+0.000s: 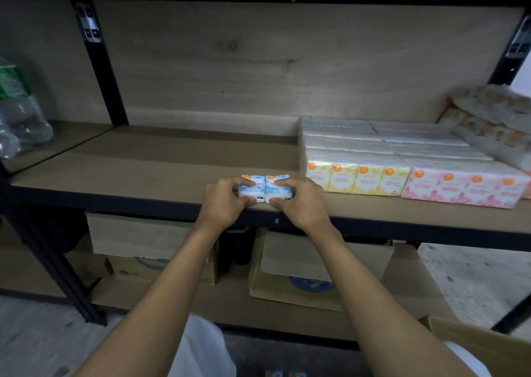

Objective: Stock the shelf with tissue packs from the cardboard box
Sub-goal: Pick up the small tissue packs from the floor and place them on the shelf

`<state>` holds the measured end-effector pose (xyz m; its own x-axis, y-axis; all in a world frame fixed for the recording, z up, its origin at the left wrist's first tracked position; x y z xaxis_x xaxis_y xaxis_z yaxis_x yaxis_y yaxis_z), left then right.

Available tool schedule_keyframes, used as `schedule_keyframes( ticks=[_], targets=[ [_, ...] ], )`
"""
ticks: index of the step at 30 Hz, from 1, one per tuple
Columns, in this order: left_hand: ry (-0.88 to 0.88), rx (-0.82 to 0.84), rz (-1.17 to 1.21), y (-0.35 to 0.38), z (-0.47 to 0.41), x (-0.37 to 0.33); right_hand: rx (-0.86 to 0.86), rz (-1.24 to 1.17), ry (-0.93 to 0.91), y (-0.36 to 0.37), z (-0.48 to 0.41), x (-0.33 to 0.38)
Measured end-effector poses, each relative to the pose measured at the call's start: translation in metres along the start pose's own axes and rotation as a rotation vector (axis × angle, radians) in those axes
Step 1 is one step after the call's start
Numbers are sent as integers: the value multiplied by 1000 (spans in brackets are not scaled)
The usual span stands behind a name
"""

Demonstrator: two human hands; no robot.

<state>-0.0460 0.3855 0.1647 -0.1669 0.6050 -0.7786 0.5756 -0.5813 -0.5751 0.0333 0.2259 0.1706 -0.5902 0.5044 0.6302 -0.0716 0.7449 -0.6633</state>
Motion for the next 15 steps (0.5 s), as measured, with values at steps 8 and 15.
schedule_keyframes(
  ticks=[8, 15],
  targets=[
    [-11, 33, -35, -1, -26, 1, 4, 80, -11, 12, -24, 3],
    [-33, 20, -41, 3, -59, 10, 22, 133, -20, 26, -54, 5]
  ],
)
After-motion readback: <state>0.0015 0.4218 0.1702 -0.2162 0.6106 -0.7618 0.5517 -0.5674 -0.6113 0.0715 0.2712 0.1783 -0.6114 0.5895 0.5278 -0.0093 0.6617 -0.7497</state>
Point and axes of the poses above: each hand's wrist, its own z-axis away from the middle knuckle, its own y-axis out of the palm, x = y × z, the point moved 6 cm from there along -z, towards the middle knuckle, and after that the axes turned 4 degrees about -y, right-handed, at the moved point
